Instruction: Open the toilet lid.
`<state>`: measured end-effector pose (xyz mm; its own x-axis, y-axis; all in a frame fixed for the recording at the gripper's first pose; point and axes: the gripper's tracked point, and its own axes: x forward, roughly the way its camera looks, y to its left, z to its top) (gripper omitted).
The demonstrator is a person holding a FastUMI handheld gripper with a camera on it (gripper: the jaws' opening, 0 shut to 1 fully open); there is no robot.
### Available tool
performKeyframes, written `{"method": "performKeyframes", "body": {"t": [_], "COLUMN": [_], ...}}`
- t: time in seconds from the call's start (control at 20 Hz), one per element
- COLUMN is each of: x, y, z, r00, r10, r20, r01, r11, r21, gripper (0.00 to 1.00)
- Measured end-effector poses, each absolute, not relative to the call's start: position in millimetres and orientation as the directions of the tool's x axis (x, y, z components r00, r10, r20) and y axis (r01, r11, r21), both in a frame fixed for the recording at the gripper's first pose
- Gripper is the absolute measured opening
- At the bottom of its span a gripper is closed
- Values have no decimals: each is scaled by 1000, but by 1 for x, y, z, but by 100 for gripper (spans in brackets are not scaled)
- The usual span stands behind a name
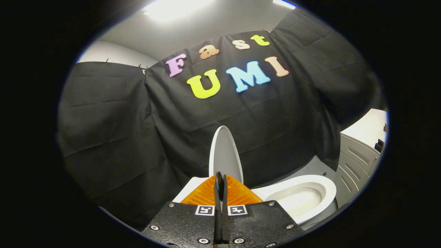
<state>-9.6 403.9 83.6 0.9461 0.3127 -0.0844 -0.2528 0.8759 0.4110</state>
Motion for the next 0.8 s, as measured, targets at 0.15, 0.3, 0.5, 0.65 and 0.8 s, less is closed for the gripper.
{"method": "performKeyframes", "body": {"t": [0.15,0.3,0.5,0.65,0.8], "x": [-12,-14,-17,-17,-19], "y": [418,436,462,476,490], "z": [87,89,91,91,92], "r00": [941,938,922,913,907], "r10": [330,337,375,394,408], "r20": [-82,-85,-90,-101,-108], "r01": [-276,-293,-333,-351,-368], "r11": [883,897,892,888,889], "r21": [380,332,305,296,272], "gripper": [0,0,0,0,0]}}
